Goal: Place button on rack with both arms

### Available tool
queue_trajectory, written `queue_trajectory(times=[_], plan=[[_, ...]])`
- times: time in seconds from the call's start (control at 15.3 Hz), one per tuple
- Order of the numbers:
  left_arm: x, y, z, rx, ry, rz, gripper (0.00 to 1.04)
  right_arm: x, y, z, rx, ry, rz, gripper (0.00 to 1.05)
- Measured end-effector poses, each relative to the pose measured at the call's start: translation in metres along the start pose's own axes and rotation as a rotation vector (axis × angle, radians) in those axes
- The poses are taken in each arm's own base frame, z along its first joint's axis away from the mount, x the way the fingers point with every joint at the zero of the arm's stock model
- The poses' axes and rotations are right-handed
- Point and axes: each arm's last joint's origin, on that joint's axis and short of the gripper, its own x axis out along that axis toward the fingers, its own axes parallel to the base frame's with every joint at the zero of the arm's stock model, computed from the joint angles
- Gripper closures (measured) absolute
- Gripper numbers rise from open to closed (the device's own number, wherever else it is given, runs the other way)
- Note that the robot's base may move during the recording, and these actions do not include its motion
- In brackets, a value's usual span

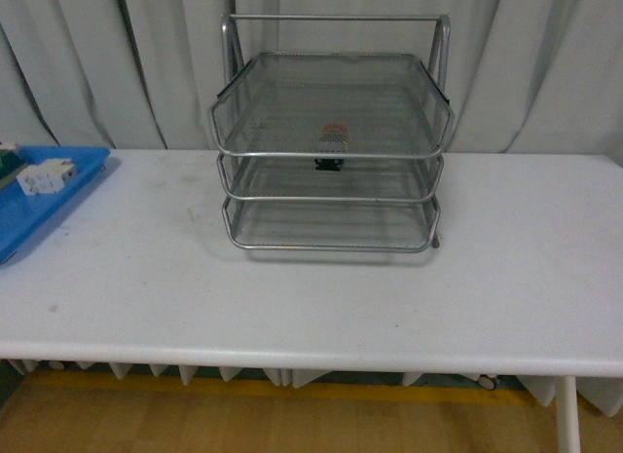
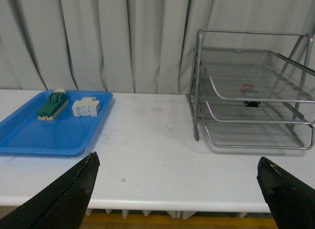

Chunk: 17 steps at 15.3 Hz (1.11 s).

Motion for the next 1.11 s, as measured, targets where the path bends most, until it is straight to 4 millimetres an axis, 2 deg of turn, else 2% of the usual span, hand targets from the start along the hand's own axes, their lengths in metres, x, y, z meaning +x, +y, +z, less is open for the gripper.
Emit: queue_trajectory(times=[0.2,0.72,0.85,1.11], plan=[[0.000,0.000,0.000,0.000,0.000,0.000,0.07,-0.003,0.000,-0.007,0.000,-0.014,0.000,1.03],[0.000,0.000,0.000,0.000,0.000,0.000,0.07,-0.011,0.000,-0.007,0.000,-0.013,0.000,1.03],[0.000,0.000,0.000,0.000,0.000,0.001,0.07,-0.021,0.000,-0.012,-0.001,0.008,0.000,1.03],[0.000,0.000,0.000,0.000,0.000,0.000,0.07,-0.022,0.000,-0.011,-0.001,-0.003,0.000,1.03]])
